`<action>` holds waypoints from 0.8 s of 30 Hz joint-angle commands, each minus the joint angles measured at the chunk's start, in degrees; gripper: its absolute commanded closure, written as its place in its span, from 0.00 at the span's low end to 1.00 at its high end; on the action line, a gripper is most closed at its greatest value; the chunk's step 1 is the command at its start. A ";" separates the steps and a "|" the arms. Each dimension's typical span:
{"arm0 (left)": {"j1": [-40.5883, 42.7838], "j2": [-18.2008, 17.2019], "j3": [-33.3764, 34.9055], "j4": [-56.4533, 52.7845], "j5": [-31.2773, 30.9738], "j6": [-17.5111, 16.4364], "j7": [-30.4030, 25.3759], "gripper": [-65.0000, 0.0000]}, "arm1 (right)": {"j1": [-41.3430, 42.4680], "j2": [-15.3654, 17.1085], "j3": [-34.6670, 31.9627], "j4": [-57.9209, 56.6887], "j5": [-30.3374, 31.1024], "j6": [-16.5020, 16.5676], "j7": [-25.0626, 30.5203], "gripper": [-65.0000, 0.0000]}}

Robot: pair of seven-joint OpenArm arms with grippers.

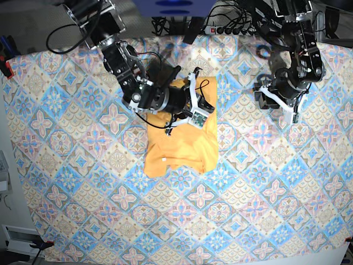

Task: Fold the T-shirt properly
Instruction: 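Grasp the folded shirt's edge with the right gripper and release the left, then drag the folded shirt with the right gripper across the cloth and release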

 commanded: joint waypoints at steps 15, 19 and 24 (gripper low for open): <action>6.59 4.88 -7.41 8.55 -3.63 -0.33 4.51 0.69 | 7.91 -5.58 -0.62 -26.27 1.26 0.02 10.54 1.00; 6.59 4.88 -7.50 8.55 -6.62 -0.24 4.68 0.69 | 8.00 -5.58 -0.27 -31.99 1.26 -0.07 13.45 1.00; 6.50 4.88 -7.50 8.55 -6.71 -0.24 4.68 0.69 | 10.11 -5.14 0.96 -38.05 1.26 -0.16 16.87 1.00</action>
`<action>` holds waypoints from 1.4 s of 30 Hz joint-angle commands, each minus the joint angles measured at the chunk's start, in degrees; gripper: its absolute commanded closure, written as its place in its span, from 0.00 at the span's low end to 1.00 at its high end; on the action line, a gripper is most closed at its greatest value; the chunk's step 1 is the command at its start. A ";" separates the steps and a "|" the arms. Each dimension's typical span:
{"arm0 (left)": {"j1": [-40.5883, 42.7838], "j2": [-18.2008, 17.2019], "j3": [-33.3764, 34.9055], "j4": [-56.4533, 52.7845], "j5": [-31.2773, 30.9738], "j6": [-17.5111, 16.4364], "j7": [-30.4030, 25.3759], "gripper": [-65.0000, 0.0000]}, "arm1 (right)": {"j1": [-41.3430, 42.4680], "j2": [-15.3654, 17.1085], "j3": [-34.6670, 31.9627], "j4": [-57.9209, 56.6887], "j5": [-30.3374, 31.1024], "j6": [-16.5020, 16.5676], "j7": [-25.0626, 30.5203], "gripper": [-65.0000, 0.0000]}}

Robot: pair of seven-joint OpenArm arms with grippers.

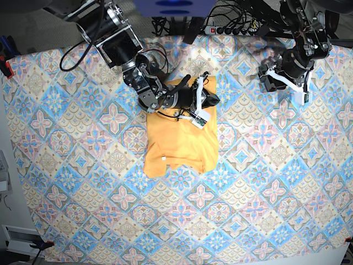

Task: Fold the T-shirt properly
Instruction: 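Drag the folded shirt with the right gripper across the cloth and release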

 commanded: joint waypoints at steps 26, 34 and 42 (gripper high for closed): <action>-2.03 -0.39 0.09 1.08 -0.72 -0.27 -0.65 0.69 | 5.35 21.80 15.05 -1.85 -1.14 1.41 -0.87 1.00; -2.82 -0.39 0.18 1.08 -0.63 -0.27 -0.65 0.69 | 6.58 24.08 12.15 -1.76 -1.14 1.41 -0.87 1.00; -2.47 -0.56 0.00 1.17 -0.89 -0.27 -0.65 0.69 | 0.34 25.22 14.70 15.65 -1.05 1.41 -4.83 1.00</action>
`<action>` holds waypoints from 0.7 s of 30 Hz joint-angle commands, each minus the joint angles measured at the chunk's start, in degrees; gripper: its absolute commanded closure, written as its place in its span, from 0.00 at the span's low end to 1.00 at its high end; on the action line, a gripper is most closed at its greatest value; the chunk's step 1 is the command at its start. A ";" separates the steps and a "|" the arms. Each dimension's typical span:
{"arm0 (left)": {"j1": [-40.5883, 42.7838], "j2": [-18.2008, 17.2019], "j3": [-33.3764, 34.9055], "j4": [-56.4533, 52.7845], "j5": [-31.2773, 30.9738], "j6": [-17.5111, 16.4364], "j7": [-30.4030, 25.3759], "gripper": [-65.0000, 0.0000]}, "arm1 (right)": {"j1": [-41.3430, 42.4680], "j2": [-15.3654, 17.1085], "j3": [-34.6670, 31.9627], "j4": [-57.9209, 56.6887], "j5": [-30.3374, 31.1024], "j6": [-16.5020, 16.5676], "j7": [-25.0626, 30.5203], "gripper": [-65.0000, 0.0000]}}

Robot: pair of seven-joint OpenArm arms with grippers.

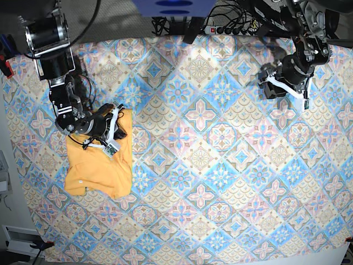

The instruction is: Fold the T-shirt properly

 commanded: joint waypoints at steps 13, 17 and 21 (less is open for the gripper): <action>10.59 -0.52 -0.59 9.61 -1.02 -0.31 2.65 0.69 | -27.93 -5.96 27.88 33.09 0.56 -0.36 -4.62 1.00; 14.99 -0.52 -2.35 9.61 -1.02 -0.40 2.65 0.75 | -37.42 -8.07 33.77 38.10 0.65 -0.36 -4.53 1.00; 18.59 -0.52 -2.44 9.69 -1.02 -0.57 2.65 0.81 | -44.19 -10.88 38.43 38.45 0.65 -0.36 -4.45 1.00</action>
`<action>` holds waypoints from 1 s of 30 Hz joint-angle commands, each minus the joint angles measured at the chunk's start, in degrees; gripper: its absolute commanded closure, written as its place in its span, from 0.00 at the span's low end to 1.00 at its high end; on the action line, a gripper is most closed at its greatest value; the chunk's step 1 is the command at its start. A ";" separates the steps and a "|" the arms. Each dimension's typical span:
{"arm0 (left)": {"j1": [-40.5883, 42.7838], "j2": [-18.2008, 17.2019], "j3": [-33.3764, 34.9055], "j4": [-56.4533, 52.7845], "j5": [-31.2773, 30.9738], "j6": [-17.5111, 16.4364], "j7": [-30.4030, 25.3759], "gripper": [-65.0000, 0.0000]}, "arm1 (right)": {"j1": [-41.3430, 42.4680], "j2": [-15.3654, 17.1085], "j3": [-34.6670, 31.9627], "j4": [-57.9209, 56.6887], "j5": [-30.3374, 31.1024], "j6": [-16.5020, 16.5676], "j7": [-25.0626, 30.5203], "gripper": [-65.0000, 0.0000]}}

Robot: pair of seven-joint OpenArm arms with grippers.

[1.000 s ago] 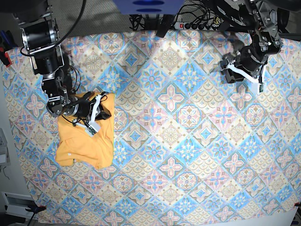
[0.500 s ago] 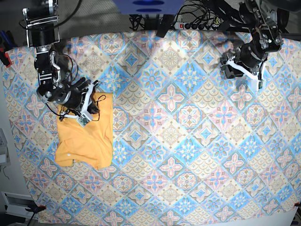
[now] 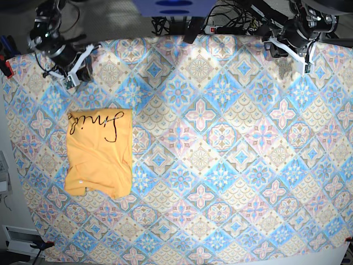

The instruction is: Fold the T-shirt properly

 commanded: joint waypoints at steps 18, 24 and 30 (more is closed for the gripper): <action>14.60 -0.50 6.58 -5.25 1.28 0.11 -0.87 0.82 | -16.37 -3.52 3.58 -12.85 1.33 0.12 2.00 1.00; 10.38 -0.50 12.39 -18.78 8.14 0.11 -5.35 0.82 | -12.95 -3.52 2.71 -24.81 1.24 0.12 2.27 1.00; 4.93 -0.50 18.45 -32.15 12.62 0.11 -12.83 0.82 | -7.49 -3.17 0.07 -38.88 1.24 0.12 10.00 1.00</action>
